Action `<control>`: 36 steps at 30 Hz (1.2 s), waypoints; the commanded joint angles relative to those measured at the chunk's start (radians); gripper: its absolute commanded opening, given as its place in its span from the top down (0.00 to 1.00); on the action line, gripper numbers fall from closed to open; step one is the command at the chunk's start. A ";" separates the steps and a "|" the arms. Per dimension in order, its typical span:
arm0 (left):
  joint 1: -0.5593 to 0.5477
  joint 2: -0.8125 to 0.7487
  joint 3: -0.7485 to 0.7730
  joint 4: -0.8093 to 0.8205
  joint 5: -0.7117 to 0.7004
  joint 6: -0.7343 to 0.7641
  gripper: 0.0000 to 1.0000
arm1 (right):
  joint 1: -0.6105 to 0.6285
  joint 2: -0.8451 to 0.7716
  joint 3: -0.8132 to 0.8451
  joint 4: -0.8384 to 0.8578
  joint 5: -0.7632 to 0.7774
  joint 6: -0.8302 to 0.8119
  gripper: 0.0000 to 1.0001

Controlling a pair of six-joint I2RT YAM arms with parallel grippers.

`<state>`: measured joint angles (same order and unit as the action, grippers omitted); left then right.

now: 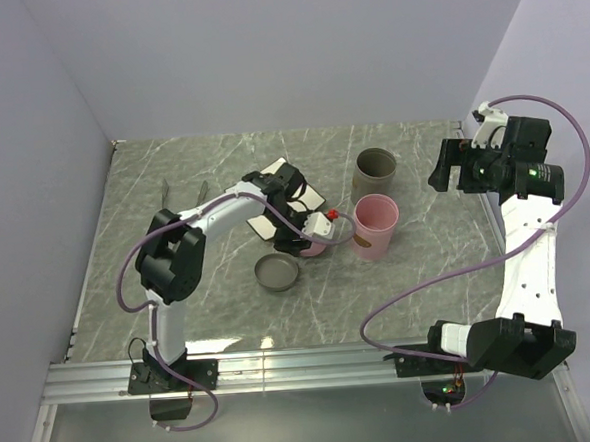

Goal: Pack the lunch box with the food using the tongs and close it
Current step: Pick up the box lid from the center of the board.

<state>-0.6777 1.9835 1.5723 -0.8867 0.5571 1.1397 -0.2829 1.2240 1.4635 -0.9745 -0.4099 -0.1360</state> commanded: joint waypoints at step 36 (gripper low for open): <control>-0.043 0.000 0.012 0.039 -0.025 -0.060 0.98 | -0.024 0.035 0.069 -0.004 -0.033 -0.002 0.00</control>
<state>-0.7204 2.0430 1.5616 -0.8433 0.4927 1.1000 -0.2955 1.2545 1.4784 -0.9817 -0.4240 -0.1356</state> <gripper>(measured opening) 0.043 0.996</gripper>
